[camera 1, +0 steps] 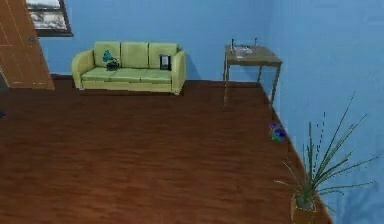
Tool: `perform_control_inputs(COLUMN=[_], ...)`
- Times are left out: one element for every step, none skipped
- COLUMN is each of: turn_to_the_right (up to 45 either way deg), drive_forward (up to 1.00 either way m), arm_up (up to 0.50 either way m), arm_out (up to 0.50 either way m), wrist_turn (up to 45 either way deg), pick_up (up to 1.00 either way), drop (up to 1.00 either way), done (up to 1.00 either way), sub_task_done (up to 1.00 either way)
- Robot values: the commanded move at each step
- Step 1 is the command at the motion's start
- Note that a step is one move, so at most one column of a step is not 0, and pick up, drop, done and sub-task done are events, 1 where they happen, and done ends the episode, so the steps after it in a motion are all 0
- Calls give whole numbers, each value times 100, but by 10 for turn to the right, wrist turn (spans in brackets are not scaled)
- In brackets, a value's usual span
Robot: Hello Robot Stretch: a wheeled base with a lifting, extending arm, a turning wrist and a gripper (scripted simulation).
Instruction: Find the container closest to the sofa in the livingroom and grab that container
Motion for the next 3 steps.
perform_control_inputs(turn_to_the_right=[0,0,0], drive_forward=[100,100,70], arm_up=[0,0,0], arm_out=[0,0,0], wrist_turn=[0,0,0], pick_up=[0,0,0], drop=[0,0,0], done=[0,0,0], sub_task_done=[0,0,0])
